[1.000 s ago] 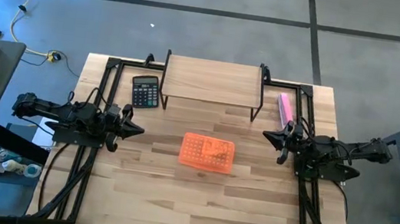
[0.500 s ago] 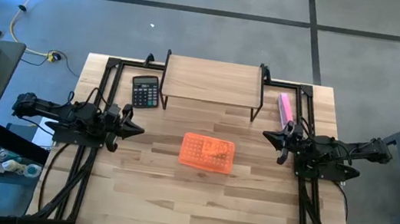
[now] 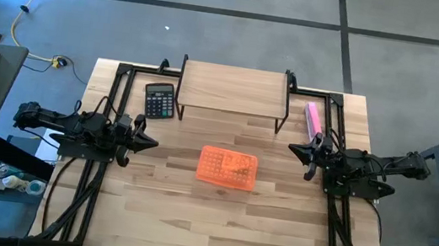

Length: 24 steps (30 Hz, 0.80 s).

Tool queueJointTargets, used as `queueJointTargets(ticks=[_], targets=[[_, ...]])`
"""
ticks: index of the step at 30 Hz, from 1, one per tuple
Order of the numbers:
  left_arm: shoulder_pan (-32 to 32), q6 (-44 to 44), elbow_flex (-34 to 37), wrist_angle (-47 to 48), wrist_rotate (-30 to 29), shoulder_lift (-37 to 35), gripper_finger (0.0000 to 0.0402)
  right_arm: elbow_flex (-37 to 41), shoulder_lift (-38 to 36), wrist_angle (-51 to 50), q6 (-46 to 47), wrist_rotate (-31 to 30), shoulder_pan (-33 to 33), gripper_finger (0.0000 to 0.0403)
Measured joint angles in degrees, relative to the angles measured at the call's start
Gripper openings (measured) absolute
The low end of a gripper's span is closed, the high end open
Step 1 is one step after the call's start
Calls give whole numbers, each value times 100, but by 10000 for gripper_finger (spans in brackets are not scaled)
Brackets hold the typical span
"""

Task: Pack school essentials
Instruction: Return to Home Position

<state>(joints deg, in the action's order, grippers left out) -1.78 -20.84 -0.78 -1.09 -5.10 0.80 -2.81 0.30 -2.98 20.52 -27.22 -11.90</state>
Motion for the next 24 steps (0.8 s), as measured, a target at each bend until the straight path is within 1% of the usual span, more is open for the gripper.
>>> queueJointTargets(ticks=[24], targets=[[0,0,0,1,-1,0,1,0,1,-2,2,0,1,0]])
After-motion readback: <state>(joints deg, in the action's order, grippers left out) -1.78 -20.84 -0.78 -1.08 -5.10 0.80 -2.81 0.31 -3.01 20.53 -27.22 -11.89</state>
